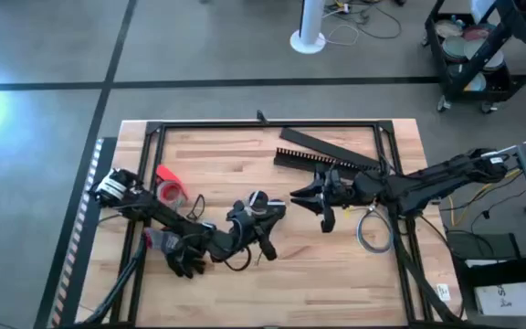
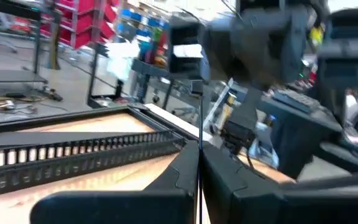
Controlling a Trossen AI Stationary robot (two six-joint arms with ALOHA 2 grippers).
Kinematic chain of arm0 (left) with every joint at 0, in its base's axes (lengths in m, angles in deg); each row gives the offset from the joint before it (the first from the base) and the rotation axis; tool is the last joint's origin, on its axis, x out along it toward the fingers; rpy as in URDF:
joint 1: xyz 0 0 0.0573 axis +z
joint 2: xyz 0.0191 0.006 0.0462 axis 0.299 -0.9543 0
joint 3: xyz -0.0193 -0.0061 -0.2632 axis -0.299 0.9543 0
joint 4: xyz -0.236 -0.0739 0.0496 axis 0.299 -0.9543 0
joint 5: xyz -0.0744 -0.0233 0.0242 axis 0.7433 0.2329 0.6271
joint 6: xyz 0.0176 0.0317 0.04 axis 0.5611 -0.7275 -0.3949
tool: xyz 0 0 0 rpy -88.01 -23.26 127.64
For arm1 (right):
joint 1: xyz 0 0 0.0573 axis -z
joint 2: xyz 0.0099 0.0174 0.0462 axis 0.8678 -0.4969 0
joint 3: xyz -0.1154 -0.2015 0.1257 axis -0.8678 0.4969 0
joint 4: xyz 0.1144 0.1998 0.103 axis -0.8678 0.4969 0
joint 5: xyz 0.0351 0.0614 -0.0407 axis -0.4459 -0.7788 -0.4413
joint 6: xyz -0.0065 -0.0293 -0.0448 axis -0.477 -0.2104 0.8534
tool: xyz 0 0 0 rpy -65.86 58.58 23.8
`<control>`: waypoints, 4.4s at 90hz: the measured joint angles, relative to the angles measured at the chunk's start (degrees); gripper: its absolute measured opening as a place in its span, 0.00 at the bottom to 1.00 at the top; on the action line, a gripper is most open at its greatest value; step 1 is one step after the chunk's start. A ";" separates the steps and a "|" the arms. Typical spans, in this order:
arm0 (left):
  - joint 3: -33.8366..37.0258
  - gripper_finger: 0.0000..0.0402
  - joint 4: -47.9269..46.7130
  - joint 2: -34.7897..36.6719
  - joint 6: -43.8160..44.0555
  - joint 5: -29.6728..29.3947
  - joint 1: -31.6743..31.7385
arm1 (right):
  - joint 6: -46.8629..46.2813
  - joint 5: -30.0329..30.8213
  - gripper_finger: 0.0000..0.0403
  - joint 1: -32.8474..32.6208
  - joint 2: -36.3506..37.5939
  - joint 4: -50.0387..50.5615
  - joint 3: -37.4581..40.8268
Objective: Ziptie cables
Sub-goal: Prepare the black zip tie
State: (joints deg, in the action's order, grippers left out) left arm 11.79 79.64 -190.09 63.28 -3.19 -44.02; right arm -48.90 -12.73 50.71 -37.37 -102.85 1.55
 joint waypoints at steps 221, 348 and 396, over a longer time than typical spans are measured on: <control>-4.70 0.00 -0.48 -13.66 12.22 -8.58 -1.83 | -14.41 -6.84 0.21 -11.01 -50.35 -38.56 -0.16; -4.59 0.34 -20.26 -10.90 8.73 11.36 -4.53 | -0.46 -37.06 0.00 -4.32 -32.36 20.79 0.15; -4.59 0.45 -27.80 -12.10 20.01 14.93 -4.23 | -6.73 -37.48 0.00 -0.52 -31.76 20.06 0.29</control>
State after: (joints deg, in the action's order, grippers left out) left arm 7.20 51.84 -202.19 83.29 11.73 -48.25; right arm -55.63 -50.21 50.18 -69.13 -82.78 1.84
